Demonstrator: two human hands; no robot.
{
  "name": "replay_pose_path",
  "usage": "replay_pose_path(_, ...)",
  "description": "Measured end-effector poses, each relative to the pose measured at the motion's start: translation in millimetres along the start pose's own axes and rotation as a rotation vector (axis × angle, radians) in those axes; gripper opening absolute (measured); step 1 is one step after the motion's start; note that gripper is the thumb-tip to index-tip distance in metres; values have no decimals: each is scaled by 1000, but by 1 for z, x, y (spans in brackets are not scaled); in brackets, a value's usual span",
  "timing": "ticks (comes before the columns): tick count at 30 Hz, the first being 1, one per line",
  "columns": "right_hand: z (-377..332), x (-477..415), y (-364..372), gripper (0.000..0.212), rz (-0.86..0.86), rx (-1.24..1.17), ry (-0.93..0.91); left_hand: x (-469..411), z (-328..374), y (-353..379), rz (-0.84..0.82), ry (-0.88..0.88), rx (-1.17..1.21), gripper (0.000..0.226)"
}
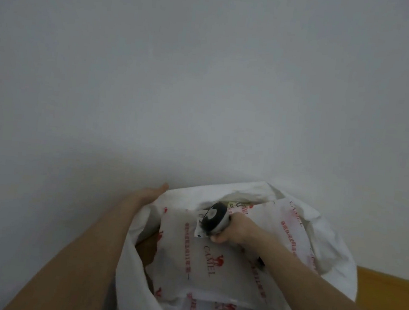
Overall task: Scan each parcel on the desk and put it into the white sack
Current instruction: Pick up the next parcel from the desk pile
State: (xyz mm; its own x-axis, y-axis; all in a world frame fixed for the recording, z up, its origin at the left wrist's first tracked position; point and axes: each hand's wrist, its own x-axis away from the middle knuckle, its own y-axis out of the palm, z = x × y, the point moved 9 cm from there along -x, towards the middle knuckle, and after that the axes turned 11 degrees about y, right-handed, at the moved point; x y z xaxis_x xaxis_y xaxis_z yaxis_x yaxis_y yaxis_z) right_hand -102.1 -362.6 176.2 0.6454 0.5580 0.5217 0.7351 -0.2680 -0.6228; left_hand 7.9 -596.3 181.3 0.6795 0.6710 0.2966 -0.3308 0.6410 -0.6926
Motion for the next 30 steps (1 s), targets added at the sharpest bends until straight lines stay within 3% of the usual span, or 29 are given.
replay_pose_path(2, -3, -6, 2, 54, 16, -14, 4, -10, 1, 5, -5, 49, 108, 53)
replay_pose_path(6, -8, -16, 7, 52, 14, -28, 19, -23, 25, -48, 282, 269, 297, 32)
replay_pose_path(8, -9, -19, 10, 51, 9, -35, 25, -14, 50, -65, 294, 418, 203, 21)
replay_pose_path(9, -9, -20, 11, 50, 10, -33, 22, -8, 63, -62, 222, 479, 138, 27)
replay_pose_path(13, -13, -19, 1, 48, 37, -101, -5, 2, 74, -29, -149, 363, -98, 49)
replay_pose_path(18, -3, -10, -59, 34, 114, -173, 7, -29, 126, -5, 57, 459, -378, 47)
replay_pose_path(21, 18, -6, -79, 29, 163, -110, 32, -59, 145, 44, -57, 460, -442, 52)
replay_pose_path(25, 40, -8, -54, 35, 48, -50, 44, -83, 141, 102, -202, 403, -517, 60)
replay_pose_path(27, 43, -14, -46, 38, 49, -45, 44, -88, 143, 110, -157, 439, -446, 49)
replay_pose_path(30, 48, -22, -45, 37, 65, -89, 68, -79, 168, 68, 103, 551, -163, 26)
